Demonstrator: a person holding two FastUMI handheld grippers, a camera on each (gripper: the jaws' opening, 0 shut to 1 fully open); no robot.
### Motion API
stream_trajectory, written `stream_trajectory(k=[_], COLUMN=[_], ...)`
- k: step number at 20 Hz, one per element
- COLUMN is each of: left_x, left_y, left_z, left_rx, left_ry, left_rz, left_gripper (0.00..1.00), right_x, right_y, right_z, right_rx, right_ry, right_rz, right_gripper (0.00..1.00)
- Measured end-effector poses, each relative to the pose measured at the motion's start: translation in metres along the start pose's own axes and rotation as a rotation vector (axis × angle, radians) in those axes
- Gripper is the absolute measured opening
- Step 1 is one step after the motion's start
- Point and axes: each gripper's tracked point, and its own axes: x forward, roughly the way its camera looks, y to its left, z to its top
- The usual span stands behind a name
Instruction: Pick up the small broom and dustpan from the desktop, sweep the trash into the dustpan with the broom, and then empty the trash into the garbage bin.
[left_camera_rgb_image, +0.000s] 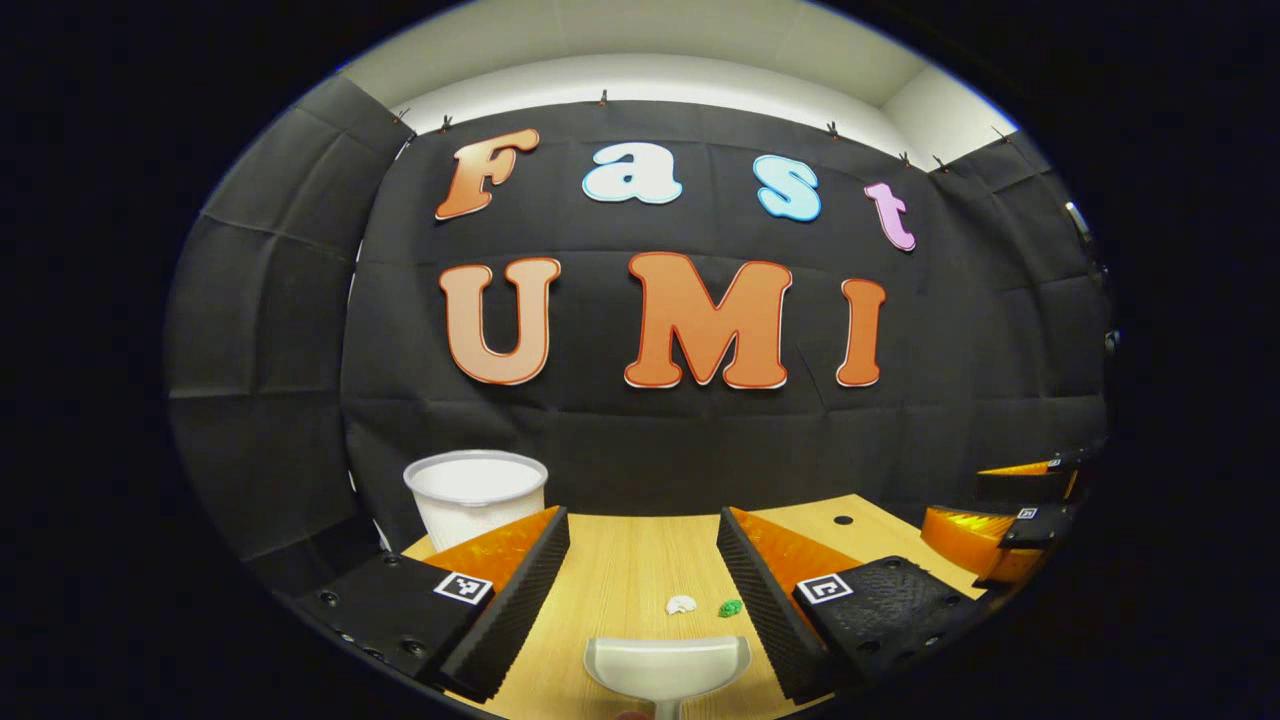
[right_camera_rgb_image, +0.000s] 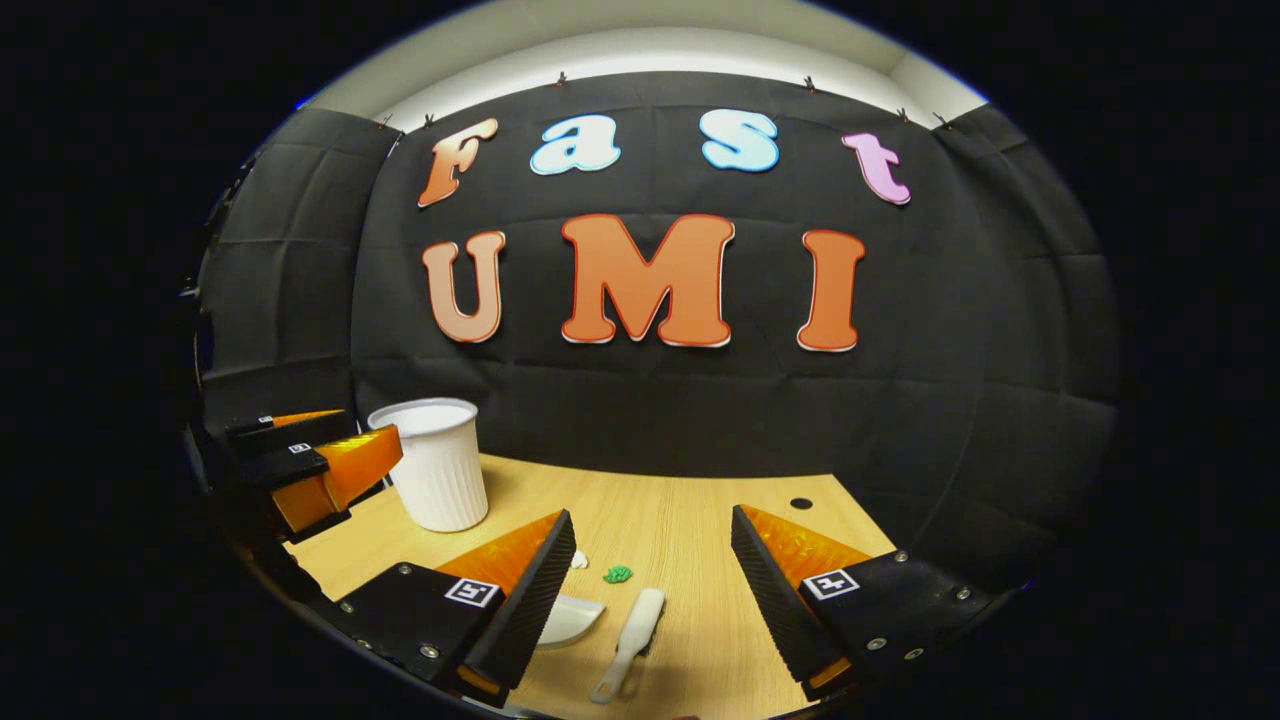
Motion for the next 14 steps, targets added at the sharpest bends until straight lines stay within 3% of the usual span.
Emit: stream_trajectory(k=[8,12,14], left_x=[0.001,0.002,-0.003], left_y=[-0.012,-0.013,-0.007], left_z=[-0.088,-0.142,-0.176], left_rx=[0.001,-0.01,-0.027], left_ry=[0.205,0.337,0.421], left_rz=[-0.047,-0.045,-0.006], left_gripper=[0.95,0.95,0.95], right_x=[0.019,0.034,0.037], right_y=[0.012,0.02,0.024], right_z=[-0.087,-0.143,-0.176], right_rx=[0.029,0.026,0.048], right_ry=[0.234,0.379,0.455], right_rz=[0.017,0.036,0.057], right_gripper=[0.94,0.95,0.95])
